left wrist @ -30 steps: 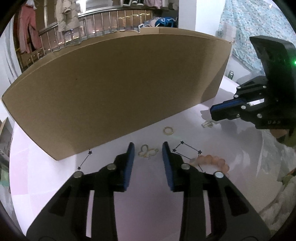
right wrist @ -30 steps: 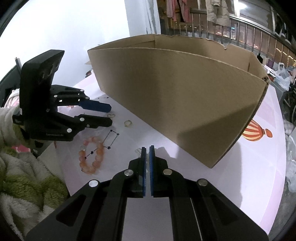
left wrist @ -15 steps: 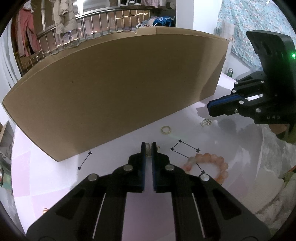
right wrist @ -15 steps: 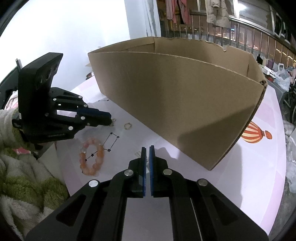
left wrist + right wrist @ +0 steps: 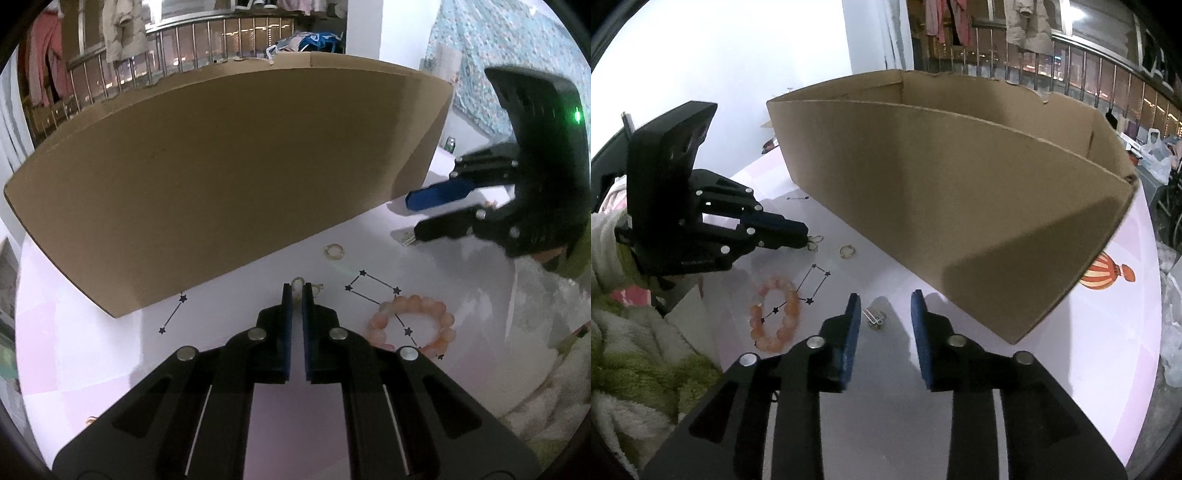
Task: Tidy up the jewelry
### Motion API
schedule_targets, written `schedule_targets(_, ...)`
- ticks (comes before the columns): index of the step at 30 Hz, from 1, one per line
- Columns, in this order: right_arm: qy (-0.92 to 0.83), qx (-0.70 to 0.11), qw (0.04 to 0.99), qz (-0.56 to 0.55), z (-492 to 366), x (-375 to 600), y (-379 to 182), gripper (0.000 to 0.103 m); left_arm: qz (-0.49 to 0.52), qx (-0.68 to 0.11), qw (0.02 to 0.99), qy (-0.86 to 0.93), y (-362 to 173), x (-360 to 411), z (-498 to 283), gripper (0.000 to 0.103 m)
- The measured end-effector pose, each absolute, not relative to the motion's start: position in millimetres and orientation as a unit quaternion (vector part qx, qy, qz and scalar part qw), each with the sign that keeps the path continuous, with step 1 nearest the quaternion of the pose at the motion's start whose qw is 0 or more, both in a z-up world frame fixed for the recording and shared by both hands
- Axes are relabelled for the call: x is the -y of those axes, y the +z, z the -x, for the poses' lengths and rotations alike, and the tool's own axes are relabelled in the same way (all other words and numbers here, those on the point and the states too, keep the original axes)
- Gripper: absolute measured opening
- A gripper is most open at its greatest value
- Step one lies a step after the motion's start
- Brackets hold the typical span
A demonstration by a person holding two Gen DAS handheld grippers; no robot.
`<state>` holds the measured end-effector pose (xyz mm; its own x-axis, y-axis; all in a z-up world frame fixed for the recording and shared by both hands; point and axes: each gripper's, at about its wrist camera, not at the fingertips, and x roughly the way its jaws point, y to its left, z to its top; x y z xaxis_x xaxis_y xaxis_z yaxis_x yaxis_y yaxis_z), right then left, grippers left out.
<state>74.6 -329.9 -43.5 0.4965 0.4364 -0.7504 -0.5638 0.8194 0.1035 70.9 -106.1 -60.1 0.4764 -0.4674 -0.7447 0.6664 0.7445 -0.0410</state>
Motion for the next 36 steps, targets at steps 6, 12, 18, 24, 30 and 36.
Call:
schedule_targets(6, 0.302, -0.417, 0.851, 0.104, -73, 318, -50, 0.028, -0.114, -0.393, 0.85, -0.332, -60, 100, -75, 0.006)
schedule_targets(12, 0.308, -0.42, 0.845, 0.122, -69, 315, -47, 0.012, -0.108, -0.394, 0.849, -0.335, -61, 97, -73, 0.006)
schedule_targets(18, 0.302, -0.424, 0.847, 0.103, -68, 319, -47, 0.006, -0.101, -0.391, 0.851, -0.336, -57, 97, -69, 0.014)
schedule_targets(24, 0.291, -0.419, 0.855, 0.089, -64, 319, -47, 0.003, -0.093, -0.386, 0.852, -0.341, -53, 97, -64, 0.025)
schedule_targets(30, 0.283, -0.413, 0.862, 0.078, -64, 324, -46, 0.003, -0.084, -0.395, 0.85, -0.337, -55, 98, -67, 0.026)
schedule_targets(36, 0.277, -0.408, 0.867, 0.07, -66, 330, -46, 0.003, -0.095, -0.405, 0.848, -0.328, -58, 105, -70, 0.026)
